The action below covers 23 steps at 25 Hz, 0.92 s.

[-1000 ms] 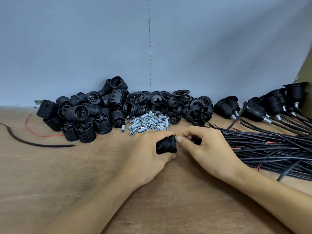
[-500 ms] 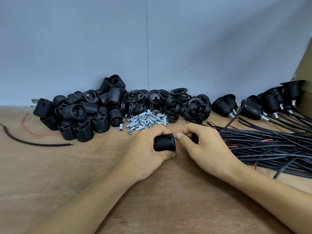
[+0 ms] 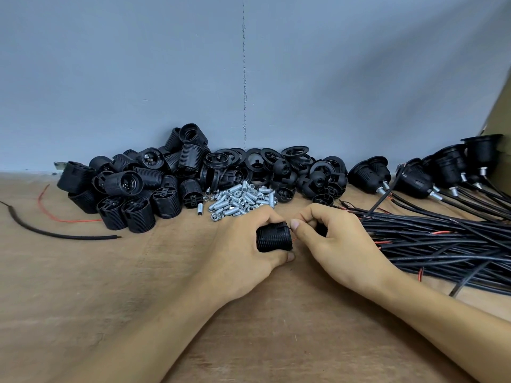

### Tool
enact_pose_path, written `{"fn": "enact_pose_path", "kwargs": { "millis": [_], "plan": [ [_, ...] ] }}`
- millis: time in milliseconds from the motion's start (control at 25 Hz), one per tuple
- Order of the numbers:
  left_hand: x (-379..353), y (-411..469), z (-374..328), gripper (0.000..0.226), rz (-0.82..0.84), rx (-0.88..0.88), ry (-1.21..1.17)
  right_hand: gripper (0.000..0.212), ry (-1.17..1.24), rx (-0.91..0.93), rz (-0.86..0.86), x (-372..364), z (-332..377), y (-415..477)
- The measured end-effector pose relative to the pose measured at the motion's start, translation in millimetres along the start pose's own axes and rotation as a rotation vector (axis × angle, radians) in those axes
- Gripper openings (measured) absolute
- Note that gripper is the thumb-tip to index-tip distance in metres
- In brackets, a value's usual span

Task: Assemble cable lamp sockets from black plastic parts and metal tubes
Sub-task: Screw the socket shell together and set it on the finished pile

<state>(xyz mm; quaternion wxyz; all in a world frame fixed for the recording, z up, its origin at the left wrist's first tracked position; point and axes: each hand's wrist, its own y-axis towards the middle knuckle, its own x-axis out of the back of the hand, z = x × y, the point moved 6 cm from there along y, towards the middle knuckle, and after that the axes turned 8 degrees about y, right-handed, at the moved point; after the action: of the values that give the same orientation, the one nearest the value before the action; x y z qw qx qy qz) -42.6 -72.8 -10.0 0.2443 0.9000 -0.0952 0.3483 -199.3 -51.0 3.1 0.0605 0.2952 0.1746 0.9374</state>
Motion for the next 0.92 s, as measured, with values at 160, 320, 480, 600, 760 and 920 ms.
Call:
{"fn": "enact_pose_path", "kwargs": {
  "millis": [160,320,480,600,760,920],
  "plan": [
    [0.8,-1.2,-1.3,0.035,-0.002,0.009,0.008,0.019,0.016,-0.009,-0.032,2.0,-1.1,0.1],
    [0.7,-0.9,-1.4,0.034,0.002,0.021,0.013,0.021,0.070,-0.039,-0.032,2.7,-3.0,0.8],
    [0.1,-0.9,-1.1,0.035,-0.004,0.017,0.013,0.023,0.079,-0.062,-0.020,0.4,-4.6,1.1],
    [-1.2,-0.7,-0.9,0.034,-0.004,0.024,0.003,0.024,0.076,-0.086,-0.017,-1.3,-5.5,1.9],
    [-2.6,0.0,0.4,0.034,-0.007,0.033,-0.016,0.025,0.071,-0.089,-0.004,-3.4,-5.3,2.8],
    [-3.0,-0.8,0.1,0.034,0.004,0.037,-0.040,0.025,0.090,-0.091,0.025,-4.8,-5.1,3.3]
  ]
}}
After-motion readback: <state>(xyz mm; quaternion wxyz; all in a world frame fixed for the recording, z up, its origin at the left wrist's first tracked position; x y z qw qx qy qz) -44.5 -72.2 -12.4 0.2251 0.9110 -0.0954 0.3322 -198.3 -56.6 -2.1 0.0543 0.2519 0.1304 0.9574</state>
